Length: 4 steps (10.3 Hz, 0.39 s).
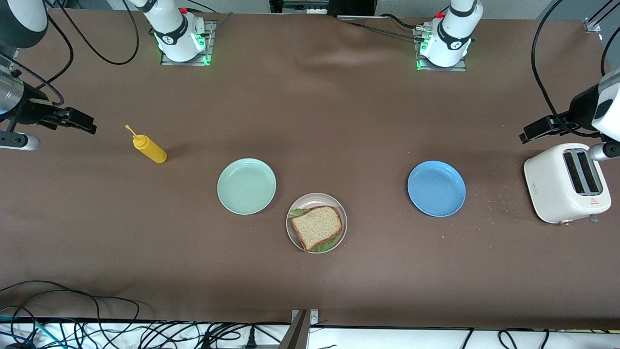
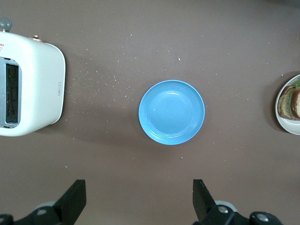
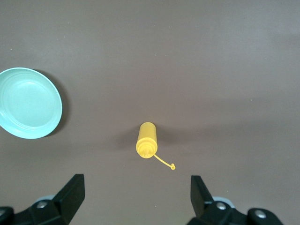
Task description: Make sandwich on beige plate with both arms
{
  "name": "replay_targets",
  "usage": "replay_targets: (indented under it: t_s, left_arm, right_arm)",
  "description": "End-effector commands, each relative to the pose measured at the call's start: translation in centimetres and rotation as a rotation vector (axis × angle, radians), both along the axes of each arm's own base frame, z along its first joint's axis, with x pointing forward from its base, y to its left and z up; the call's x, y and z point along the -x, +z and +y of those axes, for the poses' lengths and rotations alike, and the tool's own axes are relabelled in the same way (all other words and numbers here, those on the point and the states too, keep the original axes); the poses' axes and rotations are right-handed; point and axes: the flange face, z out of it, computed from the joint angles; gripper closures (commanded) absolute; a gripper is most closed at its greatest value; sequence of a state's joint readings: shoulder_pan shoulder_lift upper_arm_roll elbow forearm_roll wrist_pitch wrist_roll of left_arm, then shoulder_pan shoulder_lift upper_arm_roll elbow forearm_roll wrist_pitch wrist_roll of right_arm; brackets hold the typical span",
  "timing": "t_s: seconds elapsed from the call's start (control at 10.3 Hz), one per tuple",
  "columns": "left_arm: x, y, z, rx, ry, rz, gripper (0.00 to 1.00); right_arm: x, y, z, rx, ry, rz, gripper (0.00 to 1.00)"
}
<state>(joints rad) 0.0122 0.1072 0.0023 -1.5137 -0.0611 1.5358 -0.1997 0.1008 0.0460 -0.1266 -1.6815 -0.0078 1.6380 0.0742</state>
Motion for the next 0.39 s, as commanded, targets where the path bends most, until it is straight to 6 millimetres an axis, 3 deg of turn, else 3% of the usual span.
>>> replay_targets:
  t_s: [0.0,0.29]
  left_arm:
    - [-0.2,1.16,0.56,-0.013,-0.111,-0.011,0.0]
    - [-0.21,1.23,0.45,-0.042,-0.123,-0.01,0.0]
  right_arm:
    - [-0.3,0.46,0.33,0.006,-0.009,0.004,0.0]
    - [-0.37,0.29,0.34,0.006,-0.007,0.007,0.0]
